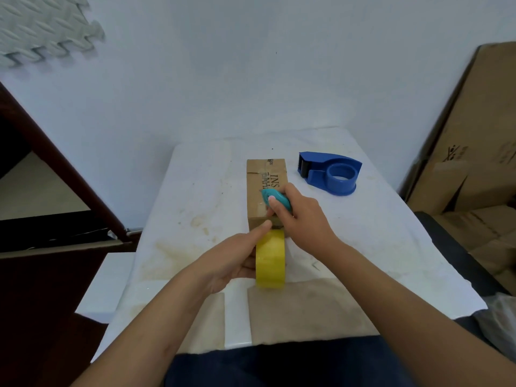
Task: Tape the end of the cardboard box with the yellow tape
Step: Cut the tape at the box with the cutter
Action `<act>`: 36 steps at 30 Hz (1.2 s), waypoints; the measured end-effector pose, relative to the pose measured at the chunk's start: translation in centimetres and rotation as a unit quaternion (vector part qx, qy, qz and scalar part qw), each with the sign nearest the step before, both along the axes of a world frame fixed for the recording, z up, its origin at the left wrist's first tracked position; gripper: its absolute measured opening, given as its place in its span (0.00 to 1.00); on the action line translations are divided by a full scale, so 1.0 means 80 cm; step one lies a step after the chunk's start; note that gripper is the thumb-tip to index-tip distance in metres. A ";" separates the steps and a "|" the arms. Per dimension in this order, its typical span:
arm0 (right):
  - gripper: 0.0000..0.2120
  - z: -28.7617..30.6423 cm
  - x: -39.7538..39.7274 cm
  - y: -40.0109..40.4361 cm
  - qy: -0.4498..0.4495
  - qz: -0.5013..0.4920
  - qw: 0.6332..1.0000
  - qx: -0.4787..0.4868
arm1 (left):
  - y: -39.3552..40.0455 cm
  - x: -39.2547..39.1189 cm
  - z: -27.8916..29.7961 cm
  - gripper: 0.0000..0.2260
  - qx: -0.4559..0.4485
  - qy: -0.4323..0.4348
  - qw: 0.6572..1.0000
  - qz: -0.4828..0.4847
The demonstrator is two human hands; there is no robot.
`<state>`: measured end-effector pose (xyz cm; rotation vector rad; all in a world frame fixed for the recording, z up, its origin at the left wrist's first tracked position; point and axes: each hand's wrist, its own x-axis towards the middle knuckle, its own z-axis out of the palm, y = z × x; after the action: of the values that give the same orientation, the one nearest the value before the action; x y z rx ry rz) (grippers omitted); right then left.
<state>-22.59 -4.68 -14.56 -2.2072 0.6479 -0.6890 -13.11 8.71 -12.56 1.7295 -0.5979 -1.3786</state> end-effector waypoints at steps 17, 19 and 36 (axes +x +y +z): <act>0.12 -0.007 0.014 -0.010 0.017 -0.012 1.000 -0.019 | -0.010 0.003 0.005 0.22 0.039 -0.038 0.999 -0.001; 0.12 -0.009 0.015 -0.011 0.017 -0.011 1.000 -0.022 | -0.010 0.002 0.007 0.20 0.051 -0.027 0.998 -0.005; 0.14 -0.008 0.017 -0.011 0.022 -0.021 0.999 -0.027 | -0.010 0.009 0.015 0.18 0.111 -0.024 0.993 -0.037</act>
<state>-21.21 -5.58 -15.23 -2.2688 0.7073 -0.6880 -12.36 7.88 -11.35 1.9384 -0.5569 -1.5073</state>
